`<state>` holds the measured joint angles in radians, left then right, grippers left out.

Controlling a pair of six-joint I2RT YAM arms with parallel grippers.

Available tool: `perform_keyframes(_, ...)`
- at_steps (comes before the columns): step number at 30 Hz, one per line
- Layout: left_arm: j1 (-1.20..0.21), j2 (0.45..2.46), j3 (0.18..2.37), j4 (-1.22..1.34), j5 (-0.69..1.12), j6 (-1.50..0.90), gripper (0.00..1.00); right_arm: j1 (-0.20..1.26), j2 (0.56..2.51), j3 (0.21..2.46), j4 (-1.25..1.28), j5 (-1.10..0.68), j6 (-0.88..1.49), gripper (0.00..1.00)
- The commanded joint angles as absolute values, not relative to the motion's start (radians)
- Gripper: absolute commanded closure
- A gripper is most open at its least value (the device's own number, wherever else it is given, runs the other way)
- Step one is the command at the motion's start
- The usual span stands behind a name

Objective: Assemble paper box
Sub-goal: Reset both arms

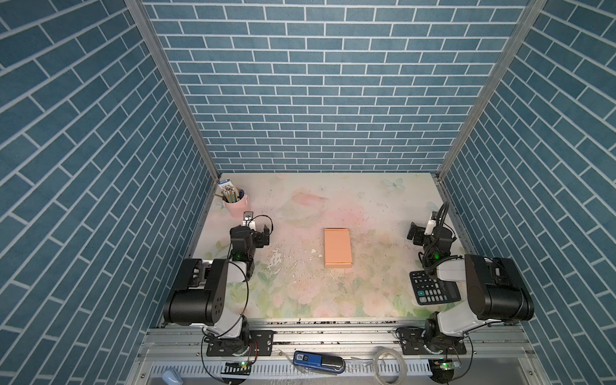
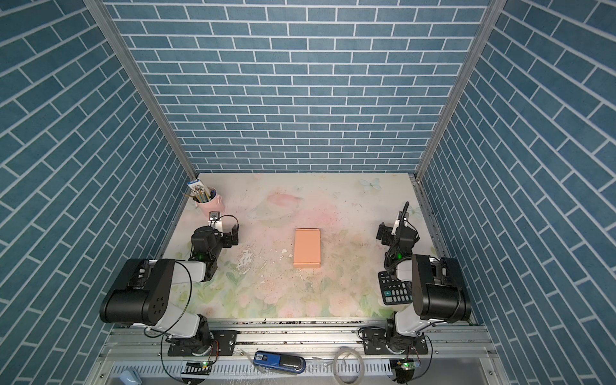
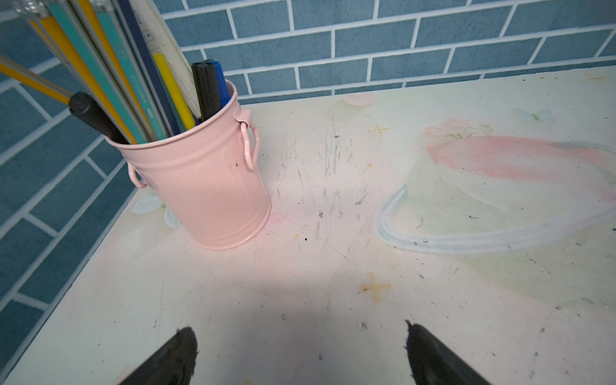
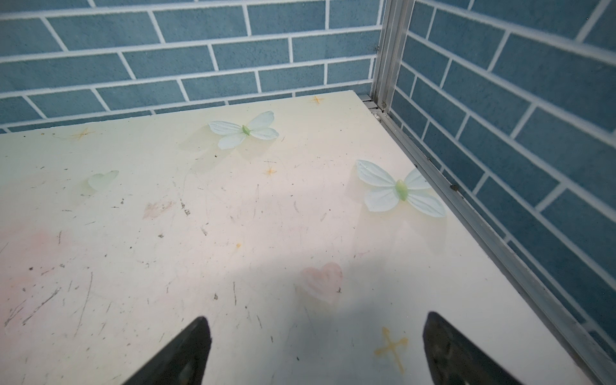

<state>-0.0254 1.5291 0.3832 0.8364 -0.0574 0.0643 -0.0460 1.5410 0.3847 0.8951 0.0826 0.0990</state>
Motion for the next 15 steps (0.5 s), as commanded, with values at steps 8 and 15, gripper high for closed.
perform_keyframes(8, -0.027, 1.528, 0.393, 0.846, -0.052, 0.068, 0.00, -0.044, 1.541, 0.379, 0.894, 0.078, 0.072, 0.01)
perform_keyframes(15, -0.028, 1.529, 0.393, 0.847, -0.051, 0.067, 0.01, -0.044, 1.541, 0.379, 0.894, 0.079, 0.072, 0.01)
